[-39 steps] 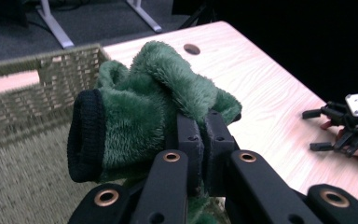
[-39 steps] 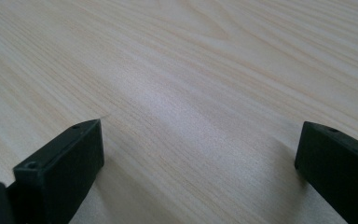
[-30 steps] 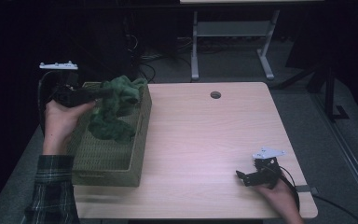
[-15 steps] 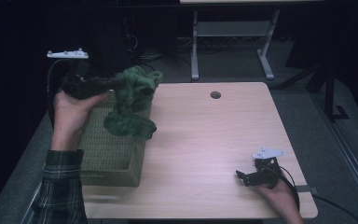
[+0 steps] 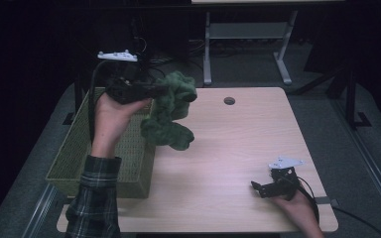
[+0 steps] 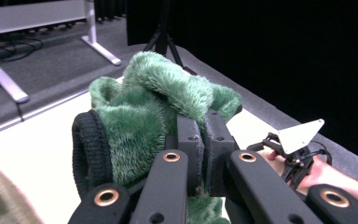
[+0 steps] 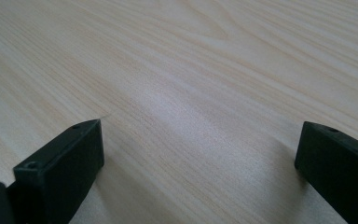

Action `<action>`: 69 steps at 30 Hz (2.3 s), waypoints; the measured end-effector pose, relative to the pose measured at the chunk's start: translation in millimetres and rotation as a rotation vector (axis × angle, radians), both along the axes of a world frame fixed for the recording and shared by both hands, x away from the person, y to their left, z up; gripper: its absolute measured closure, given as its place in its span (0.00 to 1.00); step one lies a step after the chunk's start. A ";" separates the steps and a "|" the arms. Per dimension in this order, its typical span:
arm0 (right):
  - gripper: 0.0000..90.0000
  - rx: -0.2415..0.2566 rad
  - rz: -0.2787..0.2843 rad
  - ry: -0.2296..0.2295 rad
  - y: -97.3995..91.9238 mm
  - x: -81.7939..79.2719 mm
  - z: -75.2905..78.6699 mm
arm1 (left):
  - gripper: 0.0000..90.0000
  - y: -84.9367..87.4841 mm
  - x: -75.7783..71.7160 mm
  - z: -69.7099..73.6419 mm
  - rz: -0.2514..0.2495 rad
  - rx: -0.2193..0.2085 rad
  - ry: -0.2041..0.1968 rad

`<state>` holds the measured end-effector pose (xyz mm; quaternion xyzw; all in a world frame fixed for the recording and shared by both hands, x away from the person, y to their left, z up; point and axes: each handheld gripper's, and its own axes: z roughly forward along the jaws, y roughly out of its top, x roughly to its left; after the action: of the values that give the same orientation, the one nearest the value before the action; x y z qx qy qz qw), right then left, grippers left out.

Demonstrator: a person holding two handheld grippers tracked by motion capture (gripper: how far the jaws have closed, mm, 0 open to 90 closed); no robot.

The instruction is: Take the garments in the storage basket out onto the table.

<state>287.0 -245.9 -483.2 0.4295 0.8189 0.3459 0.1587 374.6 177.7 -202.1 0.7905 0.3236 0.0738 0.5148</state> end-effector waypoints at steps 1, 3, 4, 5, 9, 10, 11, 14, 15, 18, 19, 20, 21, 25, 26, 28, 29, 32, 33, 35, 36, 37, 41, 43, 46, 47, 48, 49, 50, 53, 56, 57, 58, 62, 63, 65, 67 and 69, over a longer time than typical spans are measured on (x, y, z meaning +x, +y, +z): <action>0.01 0.000 0.000 0.000 0.0 0.0 0.0 | 0.97 -4.5 1.2 -2.2 -0.010 -0.003 0.000; 0.01 -0.001 0.000 0.001 -0.1 0.0 0.1 | 0.97 -13.9 2.5 -7.7 -0.029 -0.013 0.009; 0.01 -0.001 0.000 0.001 -0.1 0.0 0.1 | 0.97 -18.6 2.8 -10.8 -0.040 -0.022 0.016; 0.01 -0.002 0.000 0.001 -0.1 0.0 0.1 | 0.97 -23.4 3.0 -14.1 -0.054 -0.032 0.023; 0.01 -0.002 0.000 0.001 -0.1 0.0 0.1 | 0.97 -41.0 2.5 -26.7 -0.086 -0.028 0.038; 0.01 -0.002 0.000 0.001 -0.1 0.0 0.2 | 0.97 -44.8 2.5 -30.2 -0.092 -0.025 0.040; 0.01 -0.001 0.000 0.001 -0.1 0.0 0.1 | 0.97 -48.5 2.1 -33.7 -0.096 -0.023 0.045; 0.01 -0.001 0.000 0.001 0.0 -0.1 0.2 | 0.97 -57.8 0.4 -44.7 -0.106 -0.023 0.053; 0.01 0.000 0.000 0.000 0.0 0.0 0.0 | 0.97 -60.4 -0.1 -48.6 -0.110 -0.022 0.059; 0.01 -0.001 0.000 0.000 -0.1 0.0 0.0 | 0.97 -68.2 -1.5 -60.7 -0.117 -0.023 0.075; 0.01 0.000 -0.001 0.000 0.0 0.0 0.0 | 0.97 -71.0 -1.8 -64.6 -0.121 -0.020 0.079; 0.01 0.000 0.000 0.000 0.0 0.0 0.0 | 0.97 -73.9 -2.3 -68.2 -0.123 -0.018 0.083; 0.01 0.000 0.000 0.000 0.0 0.0 0.0 | 0.97 -76.7 -2.7 -71.8 -0.129 -0.019 0.088; 0.01 -0.002 0.000 -0.001 -0.1 0.1 0.0 | 0.97 -88.3 -5.3 -84.5 -0.146 -0.022 0.106; 0.01 -0.002 0.000 -0.001 -0.1 0.1 0.0 | 0.97 -91.4 -6.3 -87.6 -0.147 -0.025 0.107; 0.01 -0.002 0.000 -0.001 -0.1 0.1 0.0 | 0.97 -97.2 -8.3 -93.8 -0.151 -0.027 0.113; 0.01 -0.002 0.000 -0.001 -0.1 0.1 0.0 | 0.97 -100.4 -9.6 -97.3 -0.151 -0.027 0.114; 0.01 -0.002 0.000 -0.001 -0.2 0.1 0.0 | 0.97 -108.6 -12.4 -109.6 -0.159 -0.031 0.128; 0.01 0.000 0.000 0.000 0.0 0.0 0.0 | 0.97 -111.2 -13.2 -113.8 -0.160 -0.032 0.135; 0.01 -0.001 -0.001 0.002 0.0 -0.1 0.1 | 0.97 -116.5 -14.4 -122.5 -0.165 -0.036 0.147; 0.01 -0.001 -0.001 0.002 0.0 -0.1 0.0 | 0.97 -119.0 -14.6 -127.1 -0.169 -0.039 0.152; 0.01 -0.001 0.000 0.003 -0.1 -0.1 0.1 | 0.97 -121.4 -14.7 -131.8 -0.172 -0.040 0.163; 0.01 -0.002 -0.001 0.002 -0.1 0.7 0.1 | 0.97 -131.5 -13.2 -152.1 -0.177 -0.044 0.199; 0.01 -0.003 0.000 0.002 -0.1 0.6 0.1 | 0.97 -137.4 -10.8 -161.5 -0.187 -0.031 0.215; 0.01 -0.004 0.001 0.002 -0.2 0.6 0.1 | 0.97 -143.8 -6.9 -176.3 -0.190 -0.010 0.225; 0.01 -0.004 0.001 0.002 -0.2 0.6 0.1 | 0.97 -144.8 -5.1 -182.2 -0.191 -0.004 0.233; 0.01 -0.004 0.000 0.002 -0.2 0.6 0.1 | 0.97 -146.2 -4.0 -188.3 -0.184 -0.004 0.239; 0.01 -0.004 0.000 0.003 -0.2 0.6 0.1 | 0.97 -147.2 -2.5 -194.3 -0.181 0.001 0.249; 0.01 -0.004 0.001 0.002 -0.2 0.6 0.1 | 0.97 -148.2 -1.0 -200.3 -0.179 0.002 0.259; 0.01 -0.004 0.000 0.002 -0.2 0.7 0.1 | 0.97 -149.6 2.5 -214.8 -0.171 0.017 0.275; 0.01 -0.004 0.001 0.002 -0.2 0.7 0.0 | 0.96 -151.8 5.1 -227.5 -0.160 0.025 0.294; 0.01 -0.004 0.002 0.002 -0.2 0.7 0.0 | 0.96 -153.0 6.0 -231.5 -0.162 0.034 0.301; 0.01 -0.004 0.002 0.002 -0.3 0.8 0.0 | 0.96 -154.5 6.8 -235.5 -0.167 0.043 0.303; 0.01 -0.004 0.002 0.001 -0.3 0.8 0.0 | 0.92 -159.7 8.1 -247.1 -0.185 0.071 0.319; 0.01 -0.004 0.002 0.001 -0.3 0.8 0.0 | 0.88 -159.9 8.0 -247.3 -0.191 0.073 0.319; 0.01 -0.005 0.003 0.001 -0.3 0.8 0.0 | 0.76 -159.0 6.0 -242.8 -0.190 0.076 0.301; 0.01 -0.005 0.003 0.001 -0.3 0.8 0.0 | 0.65 -156.4 2.7 -235.4 -0.195 0.080 0.275; 0.01 -0.005 0.003 0.001 -0.3 0.8 0.0 | 0.60 -153.0 -2.4 -227.5 -0.191 0.086 0.256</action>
<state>287.8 -246.3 -483.2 0.4281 0.8204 0.3442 0.1589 372.2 24.7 -429.6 0.8420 0.3063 -0.0630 0.4397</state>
